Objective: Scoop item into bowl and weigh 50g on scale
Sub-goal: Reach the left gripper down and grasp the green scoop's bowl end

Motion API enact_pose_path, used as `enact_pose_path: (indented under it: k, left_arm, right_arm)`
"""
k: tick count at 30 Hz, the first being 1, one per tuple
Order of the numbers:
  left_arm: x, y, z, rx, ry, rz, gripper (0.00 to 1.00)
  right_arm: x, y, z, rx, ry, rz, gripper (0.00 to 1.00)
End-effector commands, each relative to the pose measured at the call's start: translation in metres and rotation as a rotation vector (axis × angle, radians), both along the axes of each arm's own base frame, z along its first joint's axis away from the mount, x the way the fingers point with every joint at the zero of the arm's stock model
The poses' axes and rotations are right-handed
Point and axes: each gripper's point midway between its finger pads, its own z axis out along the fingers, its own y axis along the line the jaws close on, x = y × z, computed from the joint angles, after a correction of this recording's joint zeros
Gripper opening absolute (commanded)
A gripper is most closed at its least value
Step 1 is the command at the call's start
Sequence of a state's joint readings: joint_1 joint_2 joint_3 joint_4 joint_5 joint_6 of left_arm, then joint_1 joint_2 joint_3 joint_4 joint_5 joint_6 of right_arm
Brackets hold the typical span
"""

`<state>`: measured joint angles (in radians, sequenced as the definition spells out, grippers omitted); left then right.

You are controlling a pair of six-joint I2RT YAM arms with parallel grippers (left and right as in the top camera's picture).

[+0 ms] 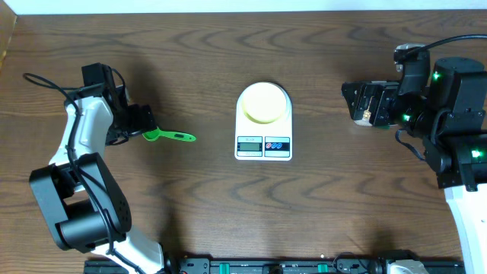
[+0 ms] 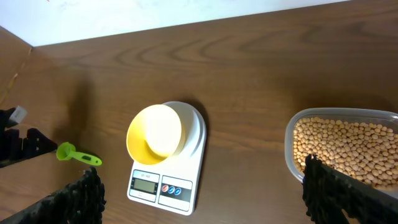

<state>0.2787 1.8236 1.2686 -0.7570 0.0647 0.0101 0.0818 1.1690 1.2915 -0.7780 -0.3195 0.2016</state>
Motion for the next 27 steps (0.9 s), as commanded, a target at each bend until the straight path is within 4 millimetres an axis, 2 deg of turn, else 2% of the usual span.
enact_pose_path:
  k: [1, 5, 13, 16, 23, 25, 27]
  left_arm:
    - [0.001, 0.009, -0.003, 0.052, 0.021, -0.034, 0.86]
    - [-0.004, 0.016, -0.014, 0.089, 0.067, -0.039, 0.85]
    - [-0.008, 0.016, -0.03, 0.078, 0.11, -0.038, 0.85]
    - [-0.008, 0.016, -0.037, 0.075, 0.122, -0.039, 0.81]
    - [-0.004, 0.017, -0.038, 0.079, 0.107, -0.033, 0.53]
    - [-0.003, 0.018, -0.037, 0.079, 0.101, -0.022, 0.49]
    - [-0.002, 0.018, -0.037, 0.078, 0.098, -0.017, 0.4]
  right_arm:
    - [0.001, -0.002, 0.007, 0.001, -0.018, -0.018, 0.99]
    - [0.002, -0.006, 0.007, -0.011, -0.019, -0.04, 0.99]
    - [0.003, -0.006, 0.008, -0.006, -0.019, -0.044, 0.99]
    - [0.003, -0.006, 0.008, -0.005, -0.022, -0.044, 0.99]
    - [0.003, -0.006, 0.008, -0.005, -0.021, -0.044, 0.99]
    - [0.003, -0.006, 0.008, -0.005, -0.021, -0.044, 0.99]
    - [0.003, -0.006, 0.008, -0.005, -0.022, -0.044, 0.99]
